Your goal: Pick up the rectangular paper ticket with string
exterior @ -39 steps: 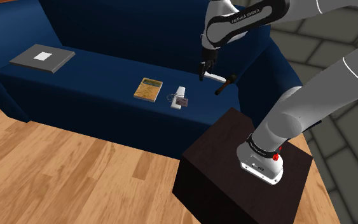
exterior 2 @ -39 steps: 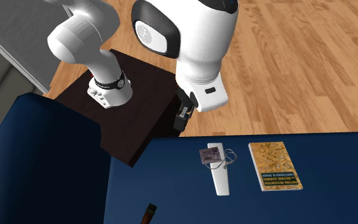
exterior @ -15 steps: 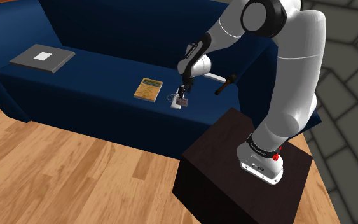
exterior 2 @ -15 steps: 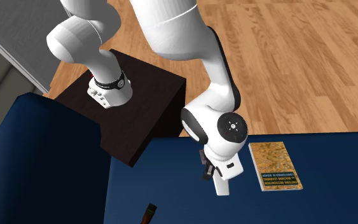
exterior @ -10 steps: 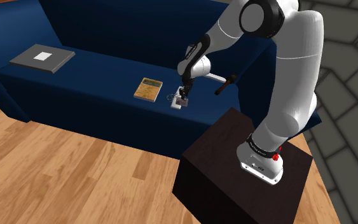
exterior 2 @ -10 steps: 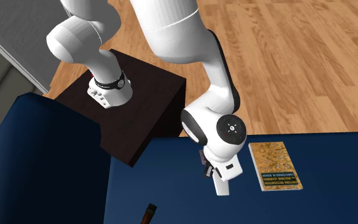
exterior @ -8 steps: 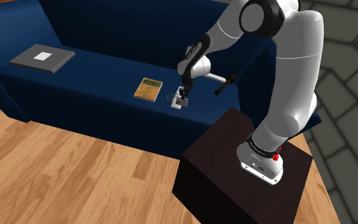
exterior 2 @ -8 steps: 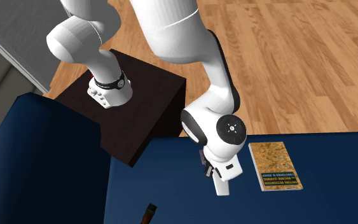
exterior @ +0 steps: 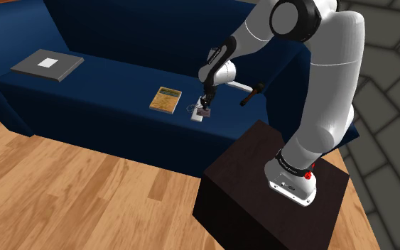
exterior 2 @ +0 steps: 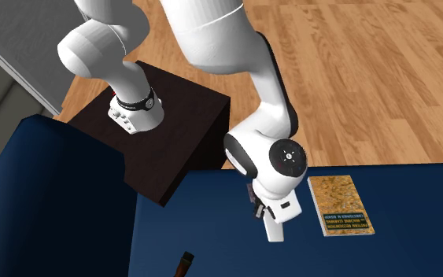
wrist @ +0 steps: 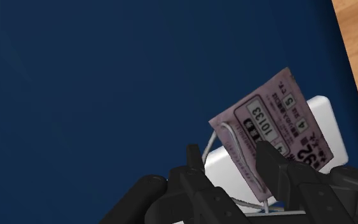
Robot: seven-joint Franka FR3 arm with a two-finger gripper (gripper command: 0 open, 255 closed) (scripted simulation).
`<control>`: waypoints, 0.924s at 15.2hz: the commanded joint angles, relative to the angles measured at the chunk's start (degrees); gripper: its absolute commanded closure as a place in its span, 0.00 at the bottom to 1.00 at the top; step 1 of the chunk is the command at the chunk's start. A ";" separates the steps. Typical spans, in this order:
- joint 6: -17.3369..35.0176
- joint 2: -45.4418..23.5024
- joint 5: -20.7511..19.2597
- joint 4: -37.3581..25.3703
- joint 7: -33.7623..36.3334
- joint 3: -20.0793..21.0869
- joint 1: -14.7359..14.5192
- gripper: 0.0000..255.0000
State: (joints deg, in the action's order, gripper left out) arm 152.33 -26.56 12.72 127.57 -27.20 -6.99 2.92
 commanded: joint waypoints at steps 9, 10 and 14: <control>-5.98 7.19 -2.53 1.12 2.09 -1.77 -1.31 1.00; -6.62 7.87 -2.79 1.15 2.30 -1.92 -1.41 1.00; -8.01 9.31 -3.36 1.16 2.75 -2.20 -1.60 1.00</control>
